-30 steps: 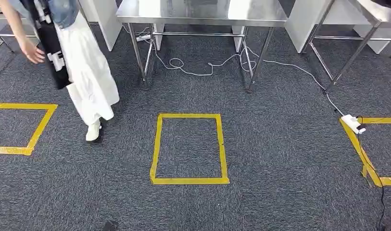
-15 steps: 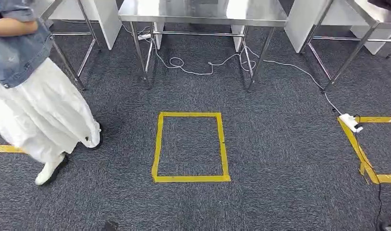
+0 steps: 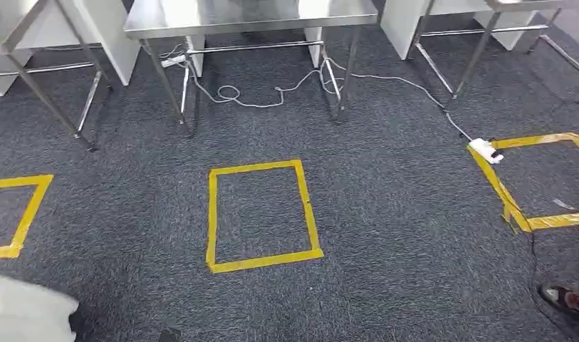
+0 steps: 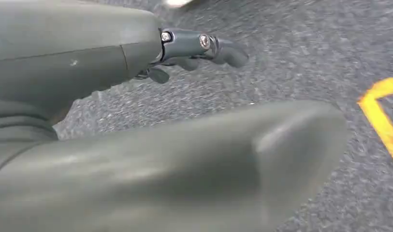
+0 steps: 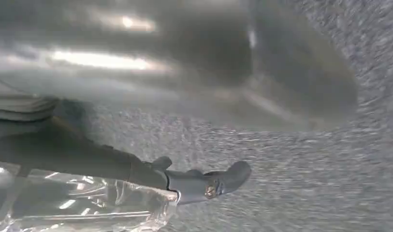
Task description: Take the parts from the cabinet and place them on the table.
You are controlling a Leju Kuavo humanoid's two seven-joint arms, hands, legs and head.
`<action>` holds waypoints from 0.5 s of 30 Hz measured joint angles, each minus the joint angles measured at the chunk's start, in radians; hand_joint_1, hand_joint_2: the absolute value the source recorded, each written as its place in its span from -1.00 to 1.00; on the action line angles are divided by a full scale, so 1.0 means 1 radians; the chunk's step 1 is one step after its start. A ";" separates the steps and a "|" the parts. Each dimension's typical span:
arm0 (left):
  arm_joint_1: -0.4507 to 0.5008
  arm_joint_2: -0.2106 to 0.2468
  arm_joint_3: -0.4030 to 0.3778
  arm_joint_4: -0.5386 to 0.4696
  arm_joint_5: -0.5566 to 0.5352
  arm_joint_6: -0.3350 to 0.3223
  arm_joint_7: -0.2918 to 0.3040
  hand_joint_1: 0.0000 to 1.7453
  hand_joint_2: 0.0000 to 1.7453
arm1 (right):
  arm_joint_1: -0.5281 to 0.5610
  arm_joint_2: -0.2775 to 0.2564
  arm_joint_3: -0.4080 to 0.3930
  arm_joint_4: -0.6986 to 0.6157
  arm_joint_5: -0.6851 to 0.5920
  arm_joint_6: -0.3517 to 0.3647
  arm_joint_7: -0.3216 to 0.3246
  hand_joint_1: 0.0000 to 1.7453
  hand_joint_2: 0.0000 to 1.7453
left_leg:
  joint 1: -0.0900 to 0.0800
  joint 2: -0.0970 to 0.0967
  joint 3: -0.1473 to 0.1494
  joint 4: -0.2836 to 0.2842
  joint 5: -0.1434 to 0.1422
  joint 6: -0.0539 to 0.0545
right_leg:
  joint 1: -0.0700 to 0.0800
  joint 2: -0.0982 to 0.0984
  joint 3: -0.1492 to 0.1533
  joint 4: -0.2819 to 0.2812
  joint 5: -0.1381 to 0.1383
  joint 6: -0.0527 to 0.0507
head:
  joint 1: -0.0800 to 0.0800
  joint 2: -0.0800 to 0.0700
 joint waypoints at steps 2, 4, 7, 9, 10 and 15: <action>0.004 -0.002 0.000 0.001 0.000 0.001 0.004 -1.00 -1.00 | 0.000 0.001 0.000 0.001 0.004 0.000 0.002 -1.00 -1.00 | 0.002 -0.022 -0.072 0.161 -0.074 -0.007 | 0.004 0.028 -0.006 0.001 0.003 -0.004 | -0.001 0.000; 0.004 -0.004 0.000 0.001 0.000 0.001 0.005 -1.00 -1.00 | 0.004 0.001 0.000 0.002 0.004 0.000 0.007 -1.00 -1.00 | 0.004 -0.023 -0.088 0.191 -0.060 -0.007 | 0.009 0.058 -0.008 0.004 0.005 -0.007 | 0.001 0.000; 0.003 -0.006 0.000 0.001 0.000 0.002 0.006 -1.00 -1.00 | 0.003 0.001 0.000 0.003 0.004 0.000 0.008 -1.00 -1.00 | 0.005 -0.060 0.028 -0.044 0.072 0.005 | 0.010 0.103 -0.007 0.012 0.005 -0.005 | -0.001 0.000; 0.003 -0.005 0.000 0.001 0.000 0.002 0.006 -1.00 -1.00 | -0.001 0.002 0.000 0.003 0.004 0.000 0.008 -1.00 -1.00 | 0.007 -0.118 0.052 -0.109 0.075 0.014 | 0.019 0.122 -0.018 0.020 0.007 0.002 | 0.003 0.000; 0.002 -0.007 0.000 0.001 0.000 0.002 0.006 -1.00 -1.00 | 0.000 0.002 0.000 0.003 0.004 0.000 0.008 -1.00 -1.00 | 0.003 -0.104 0.051 -0.107 0.076 0.016 | 0.015 0.131 -0.026 0.018 0.012 0.011 | 0.000 0.000; -0.001 -0.013 0.000 0.001 -0.001 0.001 0.006 -1.00 -1.00 | 0.004 0.001 0.000 0.005 0.000 0.001 0.017 -1.00 -1.00 | 0.007 -0.038 0.050 -0.130 0.101 0.045 | 0.017 0.047 -0.092 0.110 -0.036 0.027 | 0.012 0.000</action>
